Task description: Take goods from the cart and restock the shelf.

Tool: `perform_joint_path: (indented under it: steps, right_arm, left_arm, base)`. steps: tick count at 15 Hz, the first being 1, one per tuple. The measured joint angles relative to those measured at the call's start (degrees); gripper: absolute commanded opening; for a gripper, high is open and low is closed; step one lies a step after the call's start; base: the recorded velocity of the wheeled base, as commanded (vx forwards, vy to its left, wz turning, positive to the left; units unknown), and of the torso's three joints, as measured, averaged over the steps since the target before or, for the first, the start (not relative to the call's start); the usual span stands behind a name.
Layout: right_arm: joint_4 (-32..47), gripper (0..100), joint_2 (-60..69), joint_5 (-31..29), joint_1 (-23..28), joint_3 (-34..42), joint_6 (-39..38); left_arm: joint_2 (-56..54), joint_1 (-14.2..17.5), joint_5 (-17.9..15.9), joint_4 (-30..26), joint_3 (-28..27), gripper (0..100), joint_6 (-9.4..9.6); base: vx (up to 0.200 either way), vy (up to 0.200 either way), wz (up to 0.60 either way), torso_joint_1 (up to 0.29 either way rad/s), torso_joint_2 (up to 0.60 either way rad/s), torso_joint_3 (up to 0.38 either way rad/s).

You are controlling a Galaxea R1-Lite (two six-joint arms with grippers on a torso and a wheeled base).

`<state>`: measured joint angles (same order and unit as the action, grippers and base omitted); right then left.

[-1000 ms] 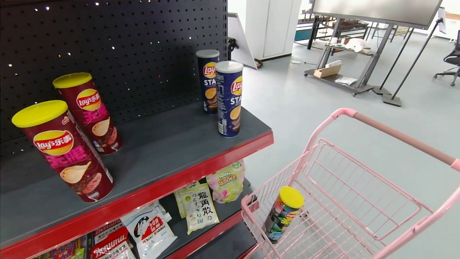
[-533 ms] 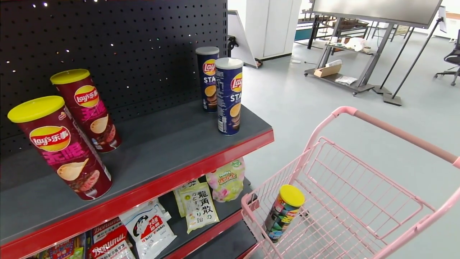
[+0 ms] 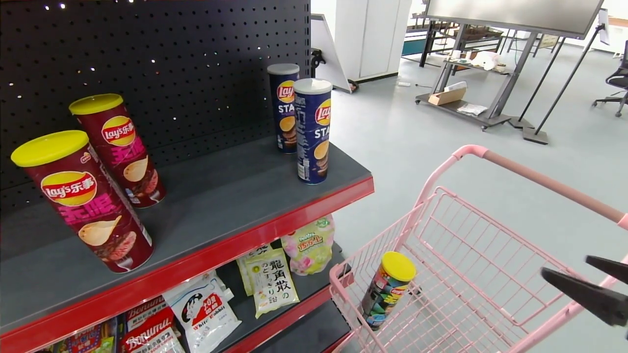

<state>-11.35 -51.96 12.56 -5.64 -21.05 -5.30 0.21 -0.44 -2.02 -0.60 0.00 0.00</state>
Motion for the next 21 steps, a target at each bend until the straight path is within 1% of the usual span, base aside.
perform_joint_path:
  steps: [4,6,8,10,11,14,17,21]
  right_arm:
    - [-19.91,100,-27.43,5.91,-2.9,-0.55,0.95]
    - [-26.61,100,-37.01,7.56,-7.19,0.48,1.48]
    - [-29.56,100,-43.3,7.8,-10.5,1.9,1.56]
    - [-32.49,100,-47.41,5.67,-11.35,3.22,1.74]
    - [-32.74,100,-48.84,4.96,-11.5,4.35,1.87]
    - [-33.78,100,-51.24,4.74,-11.58,6.06,1.65]
    - [-40.62,100,-54.91,4.39,-11.54,6.45,1.69]
    - [-50.04,100,-62.05,1.51,-13.04,6.56,1.74]
  left_arm:
    - [0.0,0.0,0.02,-0.02,0.0,100,0.0]
    - [0.0,0.0,-0.02,-0.02,0.0,100,0.0]
    - [0.0,0.0,0.0,0.0,0.0,100,0.0]
    - [0.0,0.0,0.0,0.0,0.0,100,0.0]
    - [0.0,0.0,0.02,-0.02,0.0,100,0.0]
    - [0.0,0.0,0.02,-0.02,0.0,100,0.0]
    - [0.0,0.0,0.0,-0.02,0.0,100,0.0]
    - [0.0,0.0,0.0,0.0,-0.05,100,0.0]
  base:
    - [0.0,0.0,0.0,0.0,0.0,0.0]
    - [0.0,0.0,0.0,0.0,0.0,0.0]
    - [0.0,0.0,0.0,0.0,0.0,0.0]
    - [0.0,0.0,0.0,0.0,0.0,0.0]
    - [0.0,0.0,0.0,0.0,0.0,0.0]
    - [0.0,0.0,0.0,0.0,0.0,0.0]
    - [0.0,0.0,0.0,0.0,0.0,0.0]
    - [0.0,0.0,0.0,0.0,0.0,0.0]
